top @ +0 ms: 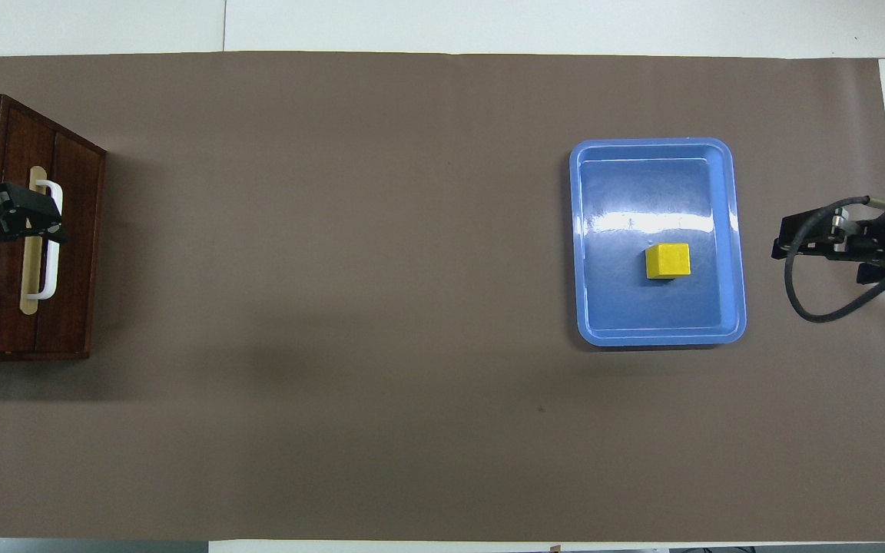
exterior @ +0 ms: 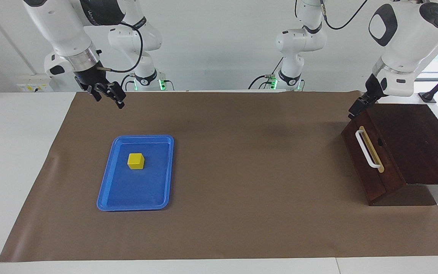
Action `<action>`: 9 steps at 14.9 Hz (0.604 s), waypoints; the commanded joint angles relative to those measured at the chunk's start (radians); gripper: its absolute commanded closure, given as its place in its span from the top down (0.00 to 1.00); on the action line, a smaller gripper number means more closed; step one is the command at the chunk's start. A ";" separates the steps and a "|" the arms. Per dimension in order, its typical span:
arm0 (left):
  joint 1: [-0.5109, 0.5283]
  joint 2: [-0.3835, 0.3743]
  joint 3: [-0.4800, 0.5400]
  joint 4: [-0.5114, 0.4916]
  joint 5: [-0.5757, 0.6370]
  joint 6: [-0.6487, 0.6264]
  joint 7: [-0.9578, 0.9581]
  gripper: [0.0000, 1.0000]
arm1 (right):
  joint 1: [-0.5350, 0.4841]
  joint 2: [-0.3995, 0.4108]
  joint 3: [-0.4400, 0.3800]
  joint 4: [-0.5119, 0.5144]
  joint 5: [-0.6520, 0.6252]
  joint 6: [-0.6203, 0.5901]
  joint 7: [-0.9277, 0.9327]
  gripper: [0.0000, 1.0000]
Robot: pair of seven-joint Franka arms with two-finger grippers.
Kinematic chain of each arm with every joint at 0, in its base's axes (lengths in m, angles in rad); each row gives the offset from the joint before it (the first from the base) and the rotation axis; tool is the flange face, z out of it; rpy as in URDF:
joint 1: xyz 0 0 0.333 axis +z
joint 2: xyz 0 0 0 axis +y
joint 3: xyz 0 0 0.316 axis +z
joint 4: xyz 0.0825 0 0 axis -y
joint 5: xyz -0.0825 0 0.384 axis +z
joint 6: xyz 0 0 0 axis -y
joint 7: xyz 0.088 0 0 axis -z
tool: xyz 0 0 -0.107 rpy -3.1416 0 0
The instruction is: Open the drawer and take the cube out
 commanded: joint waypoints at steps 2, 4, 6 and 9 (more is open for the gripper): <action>-0.012 0.020 0.004 0.055 -0.021 -0.097 0.191 1.00 | 0.000 0.033 0.008 0.045 -0.082 -0.004 -0.103 1.00; -0.026 0.013 -0.003 0.064 -0.022 -0.121 0.222 1.00 | -0.008 0.023 0.008 0.017 -0.082 -0.018 -0.103 1.00; -0.028 0.016 -0.005 0.073 -0.019 -0.121 0.241 1.00 | -0.011 0.013 0.008 0.005 -0.074 -0.013 -0.109 1.00; -0.028 0.014 -0.003 0.073 -0.013 -0.121 0.241 1.00 | -0.012 0.025 0.008 0.011 -0.063 -0.021 -0.115 1.00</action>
